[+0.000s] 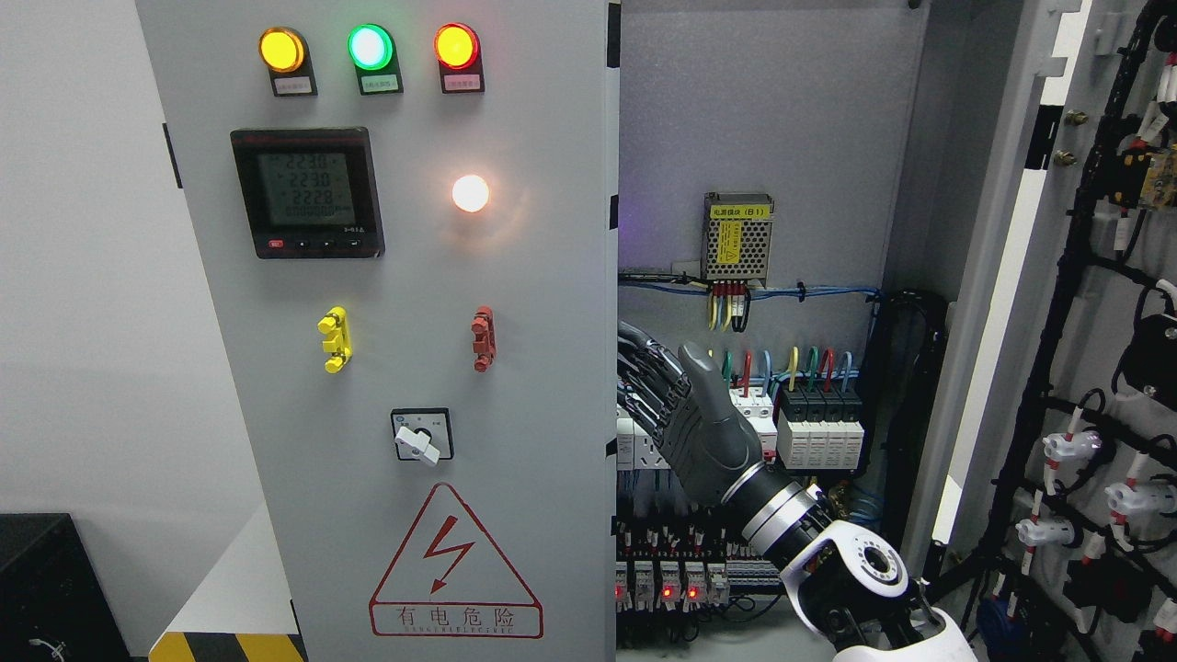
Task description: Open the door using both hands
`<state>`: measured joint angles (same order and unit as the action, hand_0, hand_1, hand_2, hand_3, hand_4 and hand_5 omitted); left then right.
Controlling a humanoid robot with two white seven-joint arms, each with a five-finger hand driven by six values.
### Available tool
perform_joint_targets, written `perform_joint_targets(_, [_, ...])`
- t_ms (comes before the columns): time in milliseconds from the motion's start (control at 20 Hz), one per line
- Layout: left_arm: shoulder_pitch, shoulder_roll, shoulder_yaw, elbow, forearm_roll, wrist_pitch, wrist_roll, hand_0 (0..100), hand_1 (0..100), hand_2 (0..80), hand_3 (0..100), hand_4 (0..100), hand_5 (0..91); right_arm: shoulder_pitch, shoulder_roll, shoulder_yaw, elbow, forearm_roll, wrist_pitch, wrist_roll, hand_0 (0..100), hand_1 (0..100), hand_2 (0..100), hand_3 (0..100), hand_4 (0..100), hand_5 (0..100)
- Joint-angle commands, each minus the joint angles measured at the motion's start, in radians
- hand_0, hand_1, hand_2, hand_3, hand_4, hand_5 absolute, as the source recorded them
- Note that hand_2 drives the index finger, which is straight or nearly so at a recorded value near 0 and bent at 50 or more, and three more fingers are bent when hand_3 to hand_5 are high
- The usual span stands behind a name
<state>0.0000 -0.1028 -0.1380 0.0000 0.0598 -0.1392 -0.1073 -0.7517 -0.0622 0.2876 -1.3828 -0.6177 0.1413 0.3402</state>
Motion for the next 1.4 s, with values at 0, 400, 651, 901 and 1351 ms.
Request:
perform_joint_targets(0, [0.008,0.0,0.0,-0.003,0.0,0.0,0.0,12,56,0.0,0,0,0.0,-0.008,-0.014,-0.002,0.019,-0.005,0.012,0.003,6,14,0,0,0,0])
perform_joint_targets(400, [0.008,0.0,0.0,-0.003,0.0,0.0,0.0,12,56,0.0,0,0,0.0,-0.027,-0.013,-0.001,0.021,-0.005,0.012,0.043,6,14,0,0,0,0])
perform_joint_targets(651, [0.008,0.0,0.0,-0.003,0.0,0.0,0.0,12,56,0.0,0,0,0.0,-0.04,-0.016,-0.002,0.033,-0.005,0.027,0.046,6,14,0,0,0,0])
perform_joint_targets(901, [0.008,0.0,0.0,-0.003,0.0,0.0,0.0,12,56,0.0,0,0,0.0,-0.044,-0.016,-0.001,0.034,-0.004,0.029,0.086,6,14,0,0,0,0])
perform_joint_targets(1351, [0.008,0.0,0.0,-0.003,0.0,0.0,0.0,12,56,0.0,0,0,0.0,-0.057,-0.016,-0.004,0.042,-0.004,0.029,0.102,6,14,0,0,0,0])
